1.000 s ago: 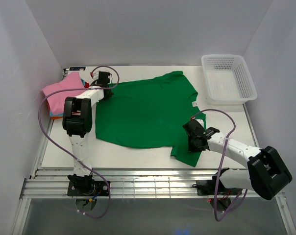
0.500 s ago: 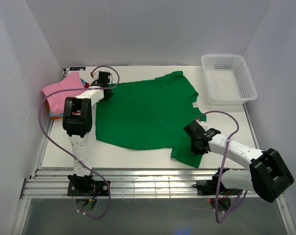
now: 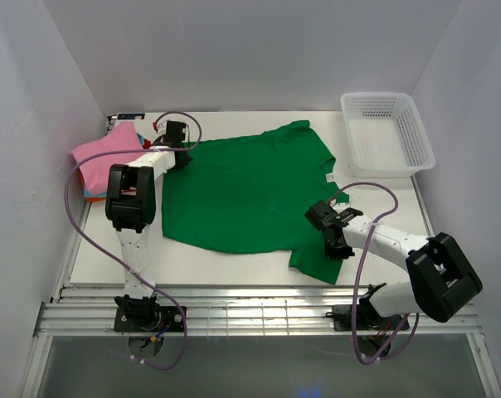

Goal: Fold and stack the t-shirts
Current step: Flatten the tshirt out

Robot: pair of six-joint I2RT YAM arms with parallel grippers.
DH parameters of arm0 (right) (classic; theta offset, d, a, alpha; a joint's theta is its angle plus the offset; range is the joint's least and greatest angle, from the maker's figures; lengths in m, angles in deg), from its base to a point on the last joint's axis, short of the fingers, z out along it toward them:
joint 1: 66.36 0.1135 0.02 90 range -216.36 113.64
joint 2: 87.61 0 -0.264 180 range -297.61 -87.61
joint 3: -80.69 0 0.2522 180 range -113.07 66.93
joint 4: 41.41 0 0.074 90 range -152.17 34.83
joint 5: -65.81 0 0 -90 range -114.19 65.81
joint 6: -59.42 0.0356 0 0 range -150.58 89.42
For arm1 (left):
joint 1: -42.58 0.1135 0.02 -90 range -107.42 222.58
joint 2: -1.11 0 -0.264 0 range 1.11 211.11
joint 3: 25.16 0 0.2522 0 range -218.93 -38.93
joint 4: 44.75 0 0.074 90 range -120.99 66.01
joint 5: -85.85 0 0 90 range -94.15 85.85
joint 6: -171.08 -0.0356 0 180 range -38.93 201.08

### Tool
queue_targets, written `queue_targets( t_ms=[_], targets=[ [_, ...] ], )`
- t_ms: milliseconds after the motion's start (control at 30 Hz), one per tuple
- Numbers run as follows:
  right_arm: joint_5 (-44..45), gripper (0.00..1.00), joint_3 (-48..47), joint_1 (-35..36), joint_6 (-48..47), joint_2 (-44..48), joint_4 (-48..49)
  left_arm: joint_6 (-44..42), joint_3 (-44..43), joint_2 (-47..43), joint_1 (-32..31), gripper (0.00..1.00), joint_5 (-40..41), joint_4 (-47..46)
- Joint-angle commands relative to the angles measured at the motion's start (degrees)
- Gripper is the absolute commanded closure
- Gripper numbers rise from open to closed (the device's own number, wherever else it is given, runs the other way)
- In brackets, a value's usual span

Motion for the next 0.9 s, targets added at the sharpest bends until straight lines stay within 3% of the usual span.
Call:
queue_targets(
  t_ms=[0,467,867],
  targets=[
    [2.55,0.92,-0.85,0.12,1.2,-0.24,-1.51,-0.51,-0.01,-1.53,0.74,1.0,-0.75,1.81],
    [2.38,0.92,-0.15,-0.41,1.2,-5.51,1.91,-0.77,0.17,-1.7,1.53,1.0,-0.58,1.8],
    [3.43,0.92,-4.01,-4.71,-0.29,-15.62,-0.81,-1.04,0.08,-2.32,3.02,1.0,-0.67,1.89]
  ],
)
